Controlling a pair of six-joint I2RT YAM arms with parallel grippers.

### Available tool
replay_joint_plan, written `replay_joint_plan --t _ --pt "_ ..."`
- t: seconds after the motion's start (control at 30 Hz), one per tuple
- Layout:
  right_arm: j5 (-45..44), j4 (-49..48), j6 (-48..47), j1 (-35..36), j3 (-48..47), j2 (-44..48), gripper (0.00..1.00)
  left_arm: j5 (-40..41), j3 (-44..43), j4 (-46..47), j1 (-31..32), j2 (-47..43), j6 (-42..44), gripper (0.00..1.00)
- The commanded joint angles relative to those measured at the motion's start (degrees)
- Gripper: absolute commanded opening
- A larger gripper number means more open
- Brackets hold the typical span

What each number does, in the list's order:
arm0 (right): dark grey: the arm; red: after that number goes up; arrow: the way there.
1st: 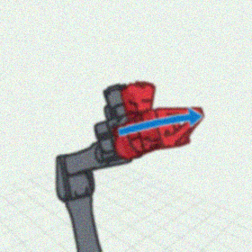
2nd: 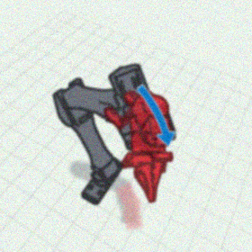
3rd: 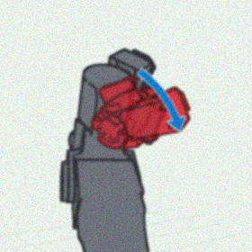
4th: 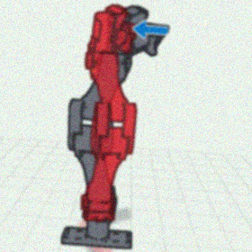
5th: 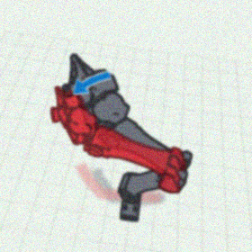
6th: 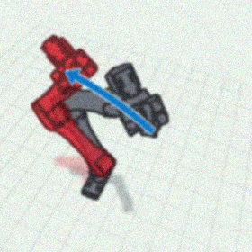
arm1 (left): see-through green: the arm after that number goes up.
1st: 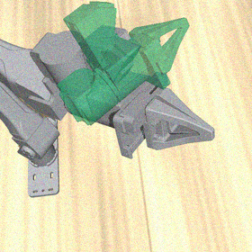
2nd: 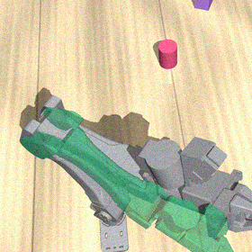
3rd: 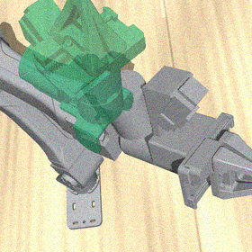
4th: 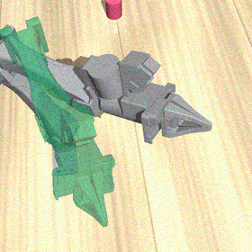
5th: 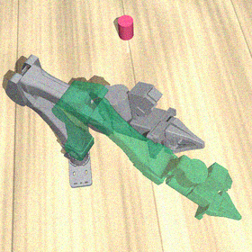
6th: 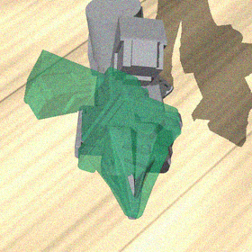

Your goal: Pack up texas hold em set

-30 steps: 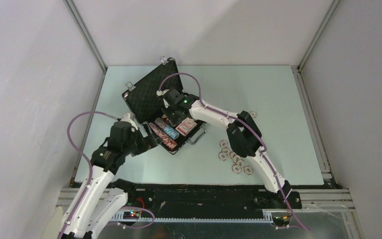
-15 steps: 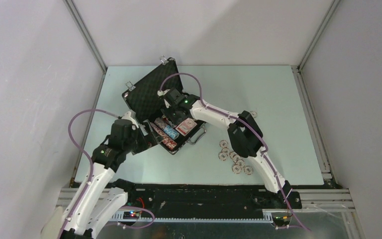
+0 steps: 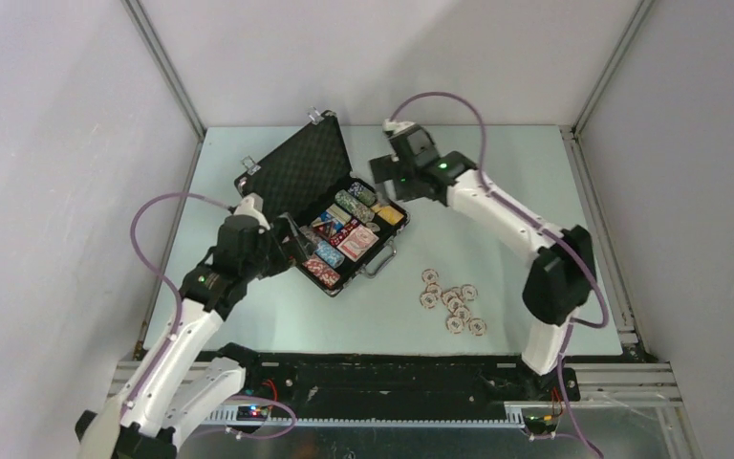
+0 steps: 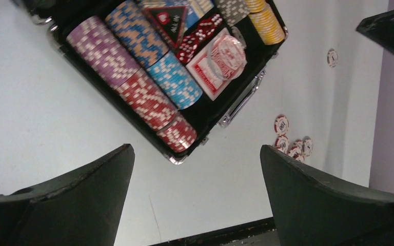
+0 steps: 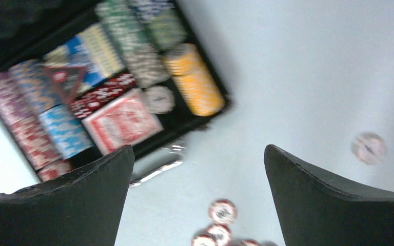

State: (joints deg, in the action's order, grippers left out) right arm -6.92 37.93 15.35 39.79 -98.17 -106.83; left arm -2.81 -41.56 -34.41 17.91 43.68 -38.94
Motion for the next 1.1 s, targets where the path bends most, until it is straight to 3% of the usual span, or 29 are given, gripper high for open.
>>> replay_joint_plan --t 0.0,0.1,0.2,0.37,0.7,1.07 --pt "-12.91 8.48 5.38 -6.24 5.78 5.82 1.00 5.71 -5.53 6.09 5.43 4.55 1.91 1.00" --pt "-13.28 13.55 9.55 -12.84 9.10 7.39 1.00 7.22 -7.99 8.02 9.75 9.81 3.07 1.00" --pt "-7.07 15.96 13.98 -19.54 10.86 6.23 1.00 6.51 -11.37 10.40 11.71 14.52 4.80 1.00" --pt "-2.52 21.45 17.46 -28.01 6.53 -3.72 0.95 4.69 -18.07 11.60 12.86 23.56 11.08 1.00" --pt "-2.61 27.69 19.27 -31.62 -11.31 -21.95 0.87 4.74 -25.78 8.26 12.94 31.76 21.14 1.00" --pt "3.37 26.29 17.33 -35.58 -10.70 -26.21 0.70 4.40 -25.52 8.52 12.94 33.45 21.30 1.00"
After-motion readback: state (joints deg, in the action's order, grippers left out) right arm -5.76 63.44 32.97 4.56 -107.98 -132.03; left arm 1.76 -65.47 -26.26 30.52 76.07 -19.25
